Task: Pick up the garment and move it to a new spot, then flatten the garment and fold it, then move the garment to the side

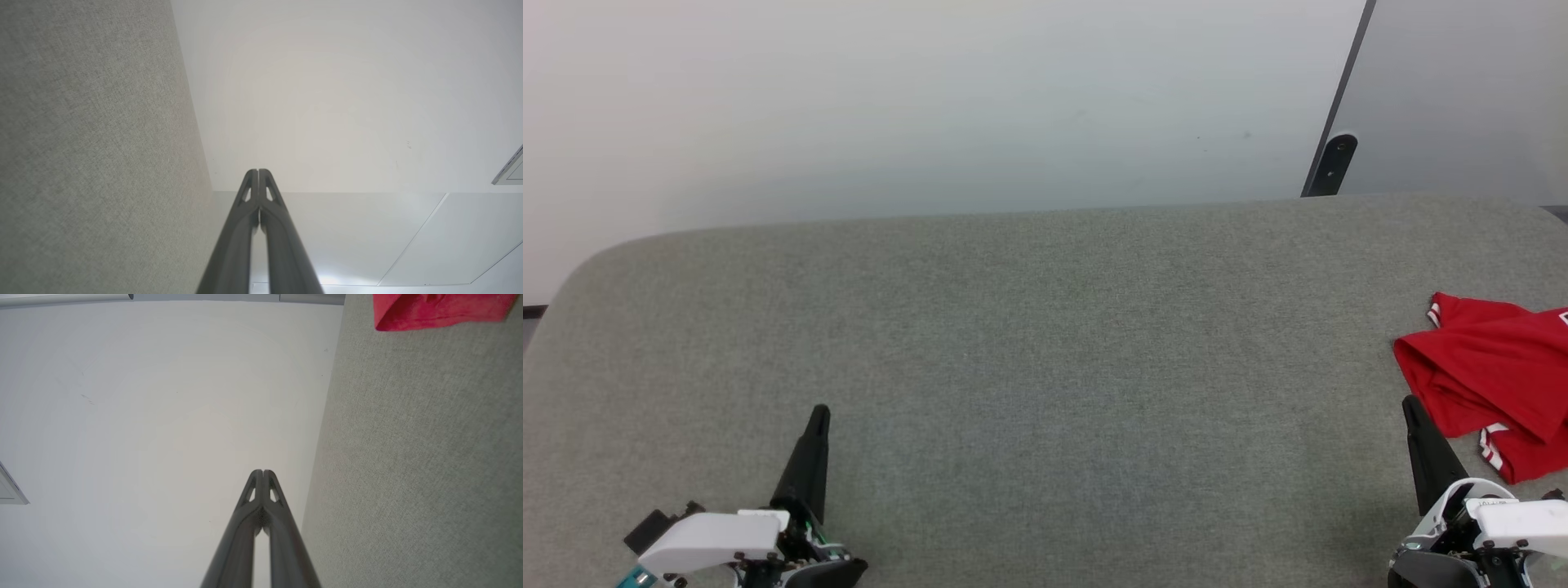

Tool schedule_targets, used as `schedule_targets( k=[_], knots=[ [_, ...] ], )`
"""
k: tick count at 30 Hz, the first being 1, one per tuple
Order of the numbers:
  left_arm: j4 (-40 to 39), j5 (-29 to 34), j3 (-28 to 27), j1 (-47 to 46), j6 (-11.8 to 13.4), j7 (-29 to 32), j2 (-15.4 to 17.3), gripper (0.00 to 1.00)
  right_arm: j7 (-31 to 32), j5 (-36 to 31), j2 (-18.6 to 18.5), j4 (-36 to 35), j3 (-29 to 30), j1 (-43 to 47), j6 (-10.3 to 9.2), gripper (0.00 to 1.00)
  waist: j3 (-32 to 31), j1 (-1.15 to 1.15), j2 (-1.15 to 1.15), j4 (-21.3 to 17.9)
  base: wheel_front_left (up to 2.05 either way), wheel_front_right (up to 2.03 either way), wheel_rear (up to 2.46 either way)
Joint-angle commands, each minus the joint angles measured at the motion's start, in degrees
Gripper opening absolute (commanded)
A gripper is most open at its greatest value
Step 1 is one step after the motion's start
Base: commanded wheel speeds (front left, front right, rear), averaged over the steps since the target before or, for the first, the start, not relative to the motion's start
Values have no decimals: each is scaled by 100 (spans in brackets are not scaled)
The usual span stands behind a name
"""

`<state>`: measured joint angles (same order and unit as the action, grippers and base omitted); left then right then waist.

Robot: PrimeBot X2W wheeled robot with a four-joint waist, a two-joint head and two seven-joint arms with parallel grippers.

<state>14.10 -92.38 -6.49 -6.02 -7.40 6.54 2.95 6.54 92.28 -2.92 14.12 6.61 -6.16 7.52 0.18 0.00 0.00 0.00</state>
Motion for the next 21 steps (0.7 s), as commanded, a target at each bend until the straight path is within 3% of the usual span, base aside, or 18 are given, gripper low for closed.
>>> schedule_targets(
  k=[1, 21],
  knots=[
    [6, -7, -13, -60, -25, 15, -7, 0, -12, 22, 17, 2, -1, -22, -6, 0, 0, 0, 0, 0, 0, 0, 0],
    [5, -4, -16, -61, -25, 17, -8, 0, -12, 23, 17, 2, -2, -22, -6, 0, 0, 0, 0, 0, 0, 0, 0]
  ],
)
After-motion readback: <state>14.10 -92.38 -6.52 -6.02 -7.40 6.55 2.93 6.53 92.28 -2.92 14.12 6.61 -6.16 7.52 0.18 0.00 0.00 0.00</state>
